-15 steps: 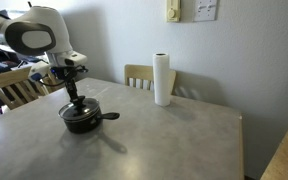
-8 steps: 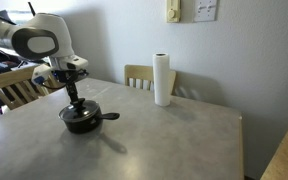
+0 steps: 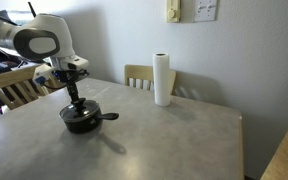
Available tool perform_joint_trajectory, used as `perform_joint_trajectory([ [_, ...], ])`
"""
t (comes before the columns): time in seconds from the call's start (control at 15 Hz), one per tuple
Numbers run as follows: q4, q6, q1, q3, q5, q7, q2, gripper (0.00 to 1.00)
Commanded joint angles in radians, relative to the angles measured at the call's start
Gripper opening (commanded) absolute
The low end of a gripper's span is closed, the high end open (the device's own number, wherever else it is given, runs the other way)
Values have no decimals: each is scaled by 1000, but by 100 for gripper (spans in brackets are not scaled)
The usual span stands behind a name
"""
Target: Cover the pot with the lid on the table
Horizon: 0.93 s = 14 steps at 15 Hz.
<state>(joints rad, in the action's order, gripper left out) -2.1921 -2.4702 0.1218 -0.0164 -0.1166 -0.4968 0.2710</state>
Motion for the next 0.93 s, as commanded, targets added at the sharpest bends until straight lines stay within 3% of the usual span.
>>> perform_joint_trajectory([
  [0.0,1,-36,-7,-8,-35,28,15,14],
  [0.4,-26,-83,8,-1,-9,12,21,14],
  [0.47,-29,-84,9,-1,-9,12,19,61],
  [0.87,-66,-42,16,13,13,-24,-62,99],
])
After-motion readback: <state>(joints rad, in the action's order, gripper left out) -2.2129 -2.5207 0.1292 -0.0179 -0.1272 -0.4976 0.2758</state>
